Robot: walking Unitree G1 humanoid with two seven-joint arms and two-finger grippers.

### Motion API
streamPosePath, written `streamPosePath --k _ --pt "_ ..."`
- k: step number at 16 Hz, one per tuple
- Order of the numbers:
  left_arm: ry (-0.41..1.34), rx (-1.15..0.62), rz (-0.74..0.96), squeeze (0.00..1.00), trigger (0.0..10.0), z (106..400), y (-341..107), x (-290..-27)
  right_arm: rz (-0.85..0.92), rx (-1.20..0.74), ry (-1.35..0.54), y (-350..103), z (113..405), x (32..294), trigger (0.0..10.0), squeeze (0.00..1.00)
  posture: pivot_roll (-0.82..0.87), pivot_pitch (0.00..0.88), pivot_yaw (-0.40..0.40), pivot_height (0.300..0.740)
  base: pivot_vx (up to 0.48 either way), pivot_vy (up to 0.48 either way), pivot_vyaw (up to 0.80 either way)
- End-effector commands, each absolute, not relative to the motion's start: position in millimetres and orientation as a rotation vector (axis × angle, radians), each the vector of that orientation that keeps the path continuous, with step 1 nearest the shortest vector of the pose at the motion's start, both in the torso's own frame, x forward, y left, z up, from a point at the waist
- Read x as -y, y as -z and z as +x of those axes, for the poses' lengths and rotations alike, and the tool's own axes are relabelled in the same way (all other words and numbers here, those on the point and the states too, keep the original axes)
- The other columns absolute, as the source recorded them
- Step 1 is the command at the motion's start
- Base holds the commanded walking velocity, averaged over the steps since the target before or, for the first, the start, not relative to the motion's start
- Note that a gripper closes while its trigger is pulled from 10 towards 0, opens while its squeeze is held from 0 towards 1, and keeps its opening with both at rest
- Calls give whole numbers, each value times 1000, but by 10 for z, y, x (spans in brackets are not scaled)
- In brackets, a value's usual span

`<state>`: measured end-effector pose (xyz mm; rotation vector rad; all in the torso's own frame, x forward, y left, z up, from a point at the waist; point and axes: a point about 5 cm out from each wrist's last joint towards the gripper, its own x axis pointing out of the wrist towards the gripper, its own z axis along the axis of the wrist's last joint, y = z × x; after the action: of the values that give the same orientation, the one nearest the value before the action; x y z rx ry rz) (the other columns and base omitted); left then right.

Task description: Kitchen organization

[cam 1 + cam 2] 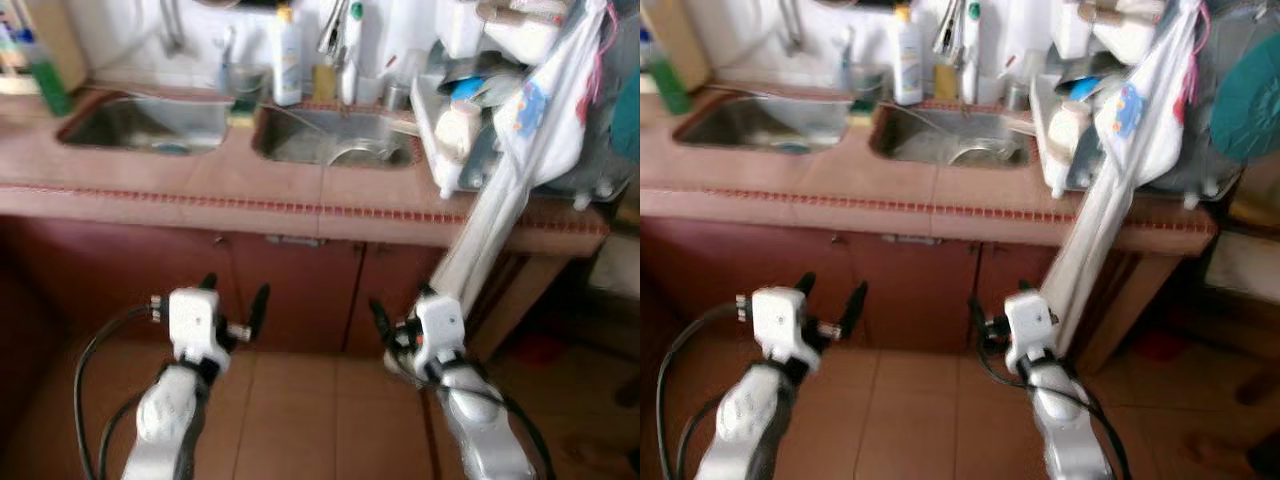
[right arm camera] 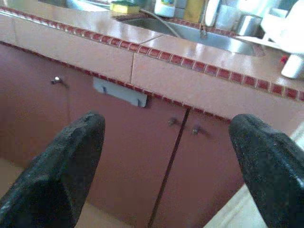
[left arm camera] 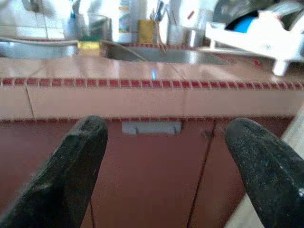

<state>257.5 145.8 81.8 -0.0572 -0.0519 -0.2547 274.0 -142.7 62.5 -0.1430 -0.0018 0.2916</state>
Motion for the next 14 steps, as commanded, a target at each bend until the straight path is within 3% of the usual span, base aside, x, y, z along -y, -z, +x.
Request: streamPosePath --k 1,12,14 --pt "273 70 -43 0 10000 2591 -857 -1431 -146 15 -293 -653 2768 1429 10000 0 -88 28 -21 740 0 0 0" --pt "255 68 -88 0 10000 2602 -857 -1426 -143 10 -294 -647 2788 1424 10000 0 -79 49 -32 740 0 0 0" --pt "249 65 -91 0 10000 2592 -849 -1436 -144 5 -296 -635 2780 1423 10000 0 -77 51 -34 740 0 292 0"
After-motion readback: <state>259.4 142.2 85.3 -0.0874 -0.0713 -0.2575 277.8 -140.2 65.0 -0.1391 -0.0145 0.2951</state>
